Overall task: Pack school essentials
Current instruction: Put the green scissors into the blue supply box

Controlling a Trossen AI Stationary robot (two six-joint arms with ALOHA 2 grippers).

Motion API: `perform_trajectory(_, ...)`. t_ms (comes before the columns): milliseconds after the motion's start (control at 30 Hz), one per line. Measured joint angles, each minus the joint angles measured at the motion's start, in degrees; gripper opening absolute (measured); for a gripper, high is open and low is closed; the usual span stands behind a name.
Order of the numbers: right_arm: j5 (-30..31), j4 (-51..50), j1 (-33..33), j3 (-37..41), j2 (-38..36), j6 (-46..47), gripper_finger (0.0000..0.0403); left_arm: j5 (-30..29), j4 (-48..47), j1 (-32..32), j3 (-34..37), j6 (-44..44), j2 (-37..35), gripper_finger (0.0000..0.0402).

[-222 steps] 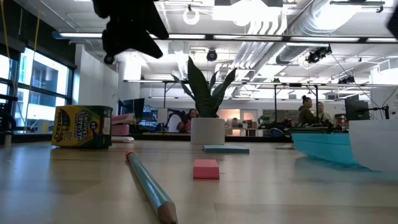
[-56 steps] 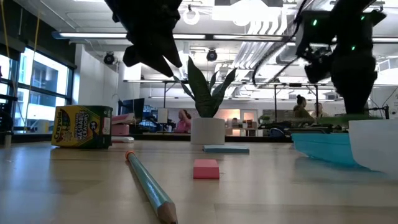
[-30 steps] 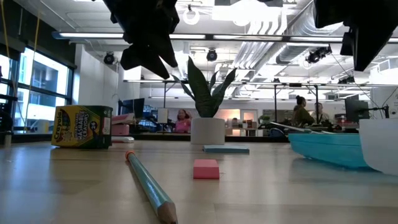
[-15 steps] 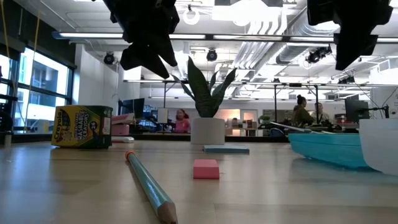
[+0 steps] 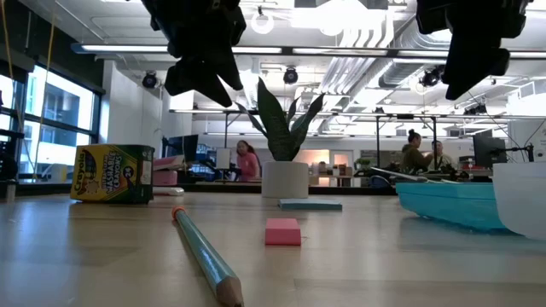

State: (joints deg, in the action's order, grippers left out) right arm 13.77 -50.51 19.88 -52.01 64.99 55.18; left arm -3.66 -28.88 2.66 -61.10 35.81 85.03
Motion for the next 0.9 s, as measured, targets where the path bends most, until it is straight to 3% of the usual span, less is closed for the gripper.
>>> perform_trajectory(367,2.63,-11.13,-0.04,0.07,-0.95,-0.12,0.0173,-1.44,0.07,0.98,0.00,-0.02,0.00,0.0172)
perform_trajectory(633,4.71,-16.73,-4.59,0.07,-8.05,-3.52,0.0173,-1.60,0.61,3.68,0.02,-0.02,0.00,0.0172)
perform_trajectory(800,4.37,-12.29,-10.44,2.71,-13.75,-8.94,0.0173,-1.70,0.61,5.07,0.01,-0.02,0.00,0.0172)
perform_trajectory(900,0.61,-4.45,-14.15,7.45,-16.60,-11.65,0.0173,-1.76,0.61,5.48,0.01,-0.02,0.00,0.0172)
